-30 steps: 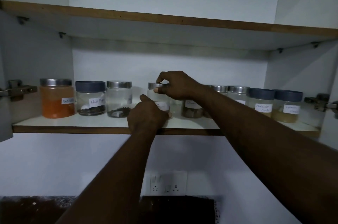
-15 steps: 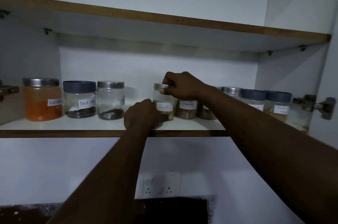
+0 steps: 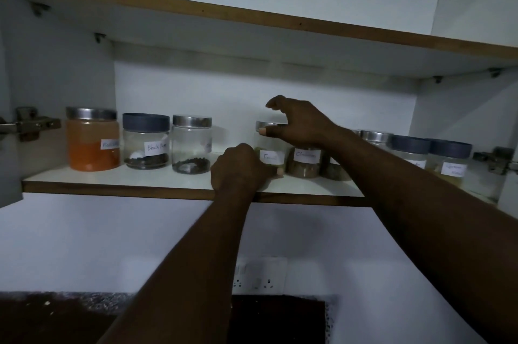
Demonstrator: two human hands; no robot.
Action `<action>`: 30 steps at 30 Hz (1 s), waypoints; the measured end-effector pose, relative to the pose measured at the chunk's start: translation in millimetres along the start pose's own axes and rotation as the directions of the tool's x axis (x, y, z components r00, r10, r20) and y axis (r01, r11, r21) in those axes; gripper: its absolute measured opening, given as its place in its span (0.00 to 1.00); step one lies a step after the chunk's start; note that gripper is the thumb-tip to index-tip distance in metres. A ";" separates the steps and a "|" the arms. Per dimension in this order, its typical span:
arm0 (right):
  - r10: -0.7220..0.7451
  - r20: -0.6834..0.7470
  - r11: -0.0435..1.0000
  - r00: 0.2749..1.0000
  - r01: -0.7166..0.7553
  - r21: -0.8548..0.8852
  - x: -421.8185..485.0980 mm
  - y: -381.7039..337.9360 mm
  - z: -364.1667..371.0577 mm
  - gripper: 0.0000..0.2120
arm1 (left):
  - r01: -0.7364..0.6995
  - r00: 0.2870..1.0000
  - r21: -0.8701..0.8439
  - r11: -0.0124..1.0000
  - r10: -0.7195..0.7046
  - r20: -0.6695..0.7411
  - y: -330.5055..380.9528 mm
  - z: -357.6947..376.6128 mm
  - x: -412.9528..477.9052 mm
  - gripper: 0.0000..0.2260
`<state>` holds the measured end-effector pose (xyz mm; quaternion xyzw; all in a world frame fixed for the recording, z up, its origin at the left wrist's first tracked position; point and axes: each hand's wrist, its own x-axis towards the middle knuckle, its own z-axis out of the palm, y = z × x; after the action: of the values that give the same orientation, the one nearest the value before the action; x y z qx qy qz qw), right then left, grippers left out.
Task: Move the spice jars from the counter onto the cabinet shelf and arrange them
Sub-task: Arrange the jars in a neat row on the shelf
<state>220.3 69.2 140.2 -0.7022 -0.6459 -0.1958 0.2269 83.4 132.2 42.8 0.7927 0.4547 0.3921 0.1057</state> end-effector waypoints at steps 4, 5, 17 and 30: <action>-0.068 -0.093 0.995 0.993 0.075 0.072 13.2 -27.6 0.4 0.32 | -0.030 0.982 -0.120 0.992 0.006 -0.189 -11.0 -10.5 -15.1 0.22; -0.089 -0.084 0.992 0.993 0.095 0.082 18.2 -39.1 2.8 0.31 | -0.025 0.972 -0.119 0.993 -0.004 -0.235 -19.1 -15.7 -17.1 0.21; -0.240 0.153 0.970 0.959 0.243 -0.002 45.5 -115.9 42.4 0.23 | 0.153 0.974 -0.003 0.988 -0.151 -0.167 -99.4 -66.9 1.9 0.44; -0.137 0.081 0.987 0.987 0.143 -0.074 28.5 -70.5 18.7 0.18 | 0.006 0.937 0.229 0.973 -0.085 0.338 -85.6 -51.1 34.3 0.51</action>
<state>152.2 107.6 145.6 -0.6704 -0.6935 -0.2100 0.1597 1.7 198.3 50.3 0.8451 0.4889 0.1905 0.1027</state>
